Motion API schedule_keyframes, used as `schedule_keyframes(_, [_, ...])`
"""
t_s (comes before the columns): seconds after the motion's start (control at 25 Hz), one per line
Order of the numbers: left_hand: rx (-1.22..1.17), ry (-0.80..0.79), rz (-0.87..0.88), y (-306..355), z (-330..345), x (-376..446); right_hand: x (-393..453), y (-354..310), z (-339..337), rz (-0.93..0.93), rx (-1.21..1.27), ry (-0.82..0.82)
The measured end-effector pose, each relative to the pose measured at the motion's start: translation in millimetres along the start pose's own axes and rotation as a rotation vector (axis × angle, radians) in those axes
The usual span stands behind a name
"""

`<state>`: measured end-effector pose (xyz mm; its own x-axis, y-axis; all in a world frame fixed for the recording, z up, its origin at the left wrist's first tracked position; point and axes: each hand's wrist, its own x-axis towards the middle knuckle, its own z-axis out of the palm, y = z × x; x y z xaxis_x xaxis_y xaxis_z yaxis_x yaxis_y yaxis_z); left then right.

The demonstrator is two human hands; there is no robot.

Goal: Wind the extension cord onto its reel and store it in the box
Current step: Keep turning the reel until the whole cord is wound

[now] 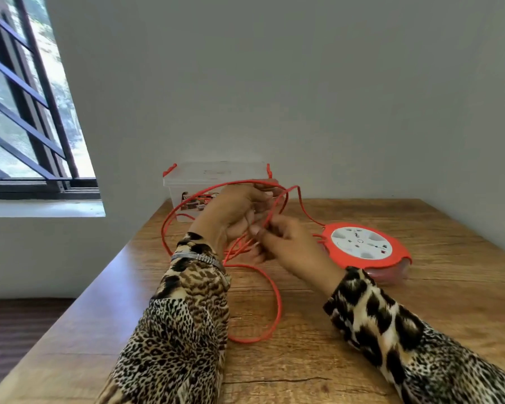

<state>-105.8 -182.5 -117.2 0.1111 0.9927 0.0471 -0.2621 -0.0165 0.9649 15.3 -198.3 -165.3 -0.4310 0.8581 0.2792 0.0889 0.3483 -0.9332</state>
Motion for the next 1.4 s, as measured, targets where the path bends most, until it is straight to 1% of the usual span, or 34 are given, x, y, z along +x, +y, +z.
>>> schedule_keyframes(0.04, [0.140, 0.047, -0.023, 0, -8, 1, 4, 2, -8, -0.005, 0.096, 0.088])
schedule_keyframes(0.08, [0.339, 0.086, -0.053, -1, -16, 0, 7, 3, -20, -0.005, 0.183, 0.192])
schedule_keyframes(0.12, [0.591, 0.086, -0.089, -2, -25, 0, 10, 6, -33, -0.003, 0.245, 0.296])
schedule_keyframes(0.16, [0.845, 0.035, -0.136, -3, -31, -2, 12, 10, -45, -0.003, 0.284, 0.384])
schedule_keyframes(0.2, [1.042, -0.039, -0.203, -4, -35, -3, 13, 14, -55, -0.008, 0.300, 0.449])
schedule_keyframes(0.24, [1.174, -0.093, -0.271, -7, -34, -5, 15, 18, -63, -0.014, 0.312, 0.487])
schedule_keyframes(0.28, [1.254, -0.102, -0.326, -10, -32, -5, 17, 22, -67, -0.019, 0.327, 0.508])
schedule_keyframes(0.32, [1.319, -0.070, -0.354, -13, -31, -3, 18, 25, -70, -0.024, 0.347, 0.523])
schedule_keyframes(0.4, [1.407, 0.021, -0.317, -17, -35, 4, 20, 29, -72, -0.052, 0.383, 0.559])
schedule_keyframes(0.44, [1.414, 0.096, -0.271, -18, -40, 7, 21, 28, -74, -0.077, 0.393, 0.590])
schedule_keyframes(0.48, [1.391, 0.220, -0.217, -17, -46, 8, 21, 28, -77, -0.104, 0.403, 0.634])
schedule_keyframes(0.6, [1.231, 0.768, -0.004, -6, -67, 2, 20, 24, -92, -0.162, 0.471, 0.814])
schedule_keyframes(0.64, [1.210, 0.869, 0.061, -3, -70, -2, 19, 23, -95, -0.173, 0.482, 0.862])
schedule_keyframes(0.68, [1.216, 0.894, 0.084, -1, -70, -3, 18, 22, -96, -0.174, 0.474, 0.876])
schedule_keyframes(0.72, [1.254, 0.866, 0.065, -1, -67, -5, 18, 22, -95, -0.158, 0.439, 0.850])
schedule_keyframes(0.76, [1.313, 0.813, 0.021, -1, -61, -5, 17, 22, -90, -0.122, 0.378, 0.781])
schedule_keyframes(0.84, [1.405, 0.720, -0.060, -5, -47, -3, 16, 25, -80, -0.023, 0.182, 0.600])
schedule_keyframes(0.88, [1.434, 0.699, -0.056, -5, -40, -2, 15, 27, -76, 0.018, 0.054, 0.524])
schedule_keyframes(0.92, [1.476, 0.702, -0.010, -5, -33, 0, 14, 29, -73, 0.046, -0.079, 0.465])
schedule_keyframes(1.0, [1.591, 0.716, 0.152, -7, -16, 1, 12, 30, -74, 0.068, -0.320, 0.388])
schedule_keyframes(1.04, [1.601, 0.688, 0.226, -8, -6, 1, 10, 28, -78, 0.070, -0.417, 0.358])
schedule_keyframes(1.08, [1.553, 0.633, 0.266, -11, 5, 0, 8, 24, -85, 0.071, -0.494, 0.324])
schedule_keyframes(1.16, [1.374, 0.476, 0.266, -20, 28, -2, 3, 11, -105, 0.104, -0.567, 0.265])
schedule_keyframes(1.2, [1.291, 0.369, 0.243, -27, 39, -3, 0, 5, -118, 0.135, -0.560, 0.254])
schedule_keyframes(1.24, [1.199, 0.228, 0.187, -36, 51, -6, -6, 2, -131, 0.167, -0.543, 0.259])
schedule_keyframes(1.28, [1.084, 0.060, 0.085, -46, 64, -10, -11, 1, -143, 0.201, -0.540, 0.272])
schedule_keyframes(1.32, [0.949, -0.102, -0.054, -57, 76, -13, -16, 2, -155, 0.236, -0.541, 0.277])
schedule_keyframes(1.36, [0.803, -0.228, -0.190, -67, 88, -18, -22, 4, -165, 0.264, -0.539, 0.269])
schedule_keyframes(1.4, [0.674, -0.301, -0.287, -77, 99, -20, -26, 7, -173, 0.287, -0.534, 0.268])
